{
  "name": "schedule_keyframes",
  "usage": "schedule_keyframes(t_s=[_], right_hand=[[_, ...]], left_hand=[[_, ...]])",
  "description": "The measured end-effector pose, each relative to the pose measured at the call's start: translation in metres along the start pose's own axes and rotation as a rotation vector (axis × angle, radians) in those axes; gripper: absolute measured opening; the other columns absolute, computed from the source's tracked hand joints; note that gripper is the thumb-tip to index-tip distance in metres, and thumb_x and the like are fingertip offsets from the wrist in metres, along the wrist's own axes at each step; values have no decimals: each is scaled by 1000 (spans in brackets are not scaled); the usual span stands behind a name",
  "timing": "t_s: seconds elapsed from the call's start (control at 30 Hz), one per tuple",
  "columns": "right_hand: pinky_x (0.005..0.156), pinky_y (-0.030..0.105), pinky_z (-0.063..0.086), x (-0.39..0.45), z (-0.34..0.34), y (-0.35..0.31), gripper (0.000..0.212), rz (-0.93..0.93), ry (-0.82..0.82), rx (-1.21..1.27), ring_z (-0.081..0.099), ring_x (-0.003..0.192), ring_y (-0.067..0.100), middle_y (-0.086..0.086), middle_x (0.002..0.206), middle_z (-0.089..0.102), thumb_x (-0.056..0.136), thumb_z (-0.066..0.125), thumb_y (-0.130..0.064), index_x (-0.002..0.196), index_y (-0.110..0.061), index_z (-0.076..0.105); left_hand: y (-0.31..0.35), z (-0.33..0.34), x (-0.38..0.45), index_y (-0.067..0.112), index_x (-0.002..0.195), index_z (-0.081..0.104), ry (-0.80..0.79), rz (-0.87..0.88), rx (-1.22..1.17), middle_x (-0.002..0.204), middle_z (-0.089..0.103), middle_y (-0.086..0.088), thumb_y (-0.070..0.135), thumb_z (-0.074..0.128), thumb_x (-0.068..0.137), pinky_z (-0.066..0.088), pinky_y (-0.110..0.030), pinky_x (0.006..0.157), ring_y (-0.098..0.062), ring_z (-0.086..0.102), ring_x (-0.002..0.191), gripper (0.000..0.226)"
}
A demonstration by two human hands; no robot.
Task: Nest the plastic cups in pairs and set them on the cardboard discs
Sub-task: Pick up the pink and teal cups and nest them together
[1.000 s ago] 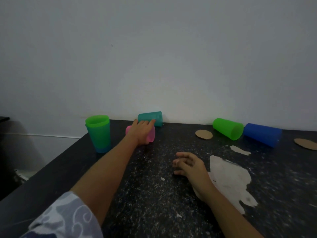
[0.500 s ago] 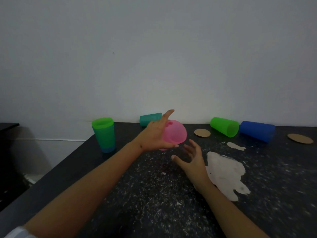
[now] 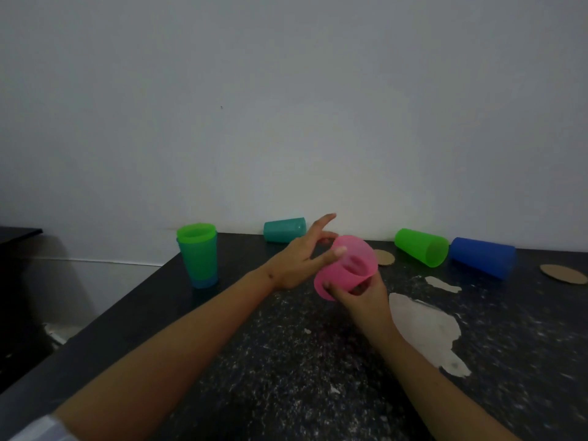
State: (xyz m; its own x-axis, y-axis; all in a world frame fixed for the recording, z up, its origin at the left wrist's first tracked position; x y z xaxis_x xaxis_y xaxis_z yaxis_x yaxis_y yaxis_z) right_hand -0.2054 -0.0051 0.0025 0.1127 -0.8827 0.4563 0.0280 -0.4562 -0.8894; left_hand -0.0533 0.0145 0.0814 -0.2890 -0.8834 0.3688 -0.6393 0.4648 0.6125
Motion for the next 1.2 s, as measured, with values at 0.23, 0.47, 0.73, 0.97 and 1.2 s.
schedule_keyframes(t_s=[0.23, 0.47, 0.73, 0.97, 1.2], right_hand=[[69, 5, 46, 46, 4, 15, 79, 22, 11, -7, 53, 98, -4, -15, 112, 54, 62, 84, -26, 128, -26, 41], [74, 7, 37, 96, 15, 53, 86, 67, 20, -36, 49, 100, -1, -20, 110, 48, 60, 83, -31, 132, -27, 35], [72, 6, 37, 138, 18, 78, 87, 89, 5, -48, 47, 103, 3, -14, 115, 46, 64, 82, -30, 136, -26, 32], [91, 25, 42, 144, 14, 75, 83, 97, 1, -40, 50, 112, 13, -6, 122, 48, 65, 81, -27, 133, -26, 34], [77, 11, 44, 129, 4, 36, 73, 25, 9, -10, 53, 106, 12, -5, 118, 50, 66, 81, -26, 123, -36, 38]], left_hand=[[-83, -11, 31, 17, 141, 32, 188, -214, 272, 142, 46, -9, 44, 49, 92, 36, -41, 109, -23, 44, 130, 58], [-158, -25, 78, 13, 142, 27, 146, -363, 568, 150, 31, -10, 34, 66, 83, 31, -46, 111, -26, 31, 136, 74], [-198, -35, 137, 15, 148, 10, -26, -367, 735, 157, 17, -8, 49, 75, 69, 21, -49, 113, -27, 21, 142, 107], [-198, -27, 148, 11, 135, 32, -13, -312, 1001, 137, 44, -11, 51, 73, 70, 32, -42, 103, -28, 42, 125, 87], [-156, -24, 117, 8, 136, 33, 109, -271, 637, 133, 47, -13, 48, 76, 69, 42, -41, 98, -28, 45, 120, 89]])
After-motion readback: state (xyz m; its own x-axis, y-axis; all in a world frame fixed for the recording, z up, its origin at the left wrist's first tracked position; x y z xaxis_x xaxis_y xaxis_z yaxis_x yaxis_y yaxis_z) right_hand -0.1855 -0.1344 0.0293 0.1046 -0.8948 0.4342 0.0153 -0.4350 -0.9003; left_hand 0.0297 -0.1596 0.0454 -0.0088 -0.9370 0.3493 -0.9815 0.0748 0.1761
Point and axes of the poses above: each hand's wrist, its own x-axis towards the middle knuckle, its own z-axis out of the palm, y = z × x, the point moved 1 cm from there along x, towards the middle knuckle
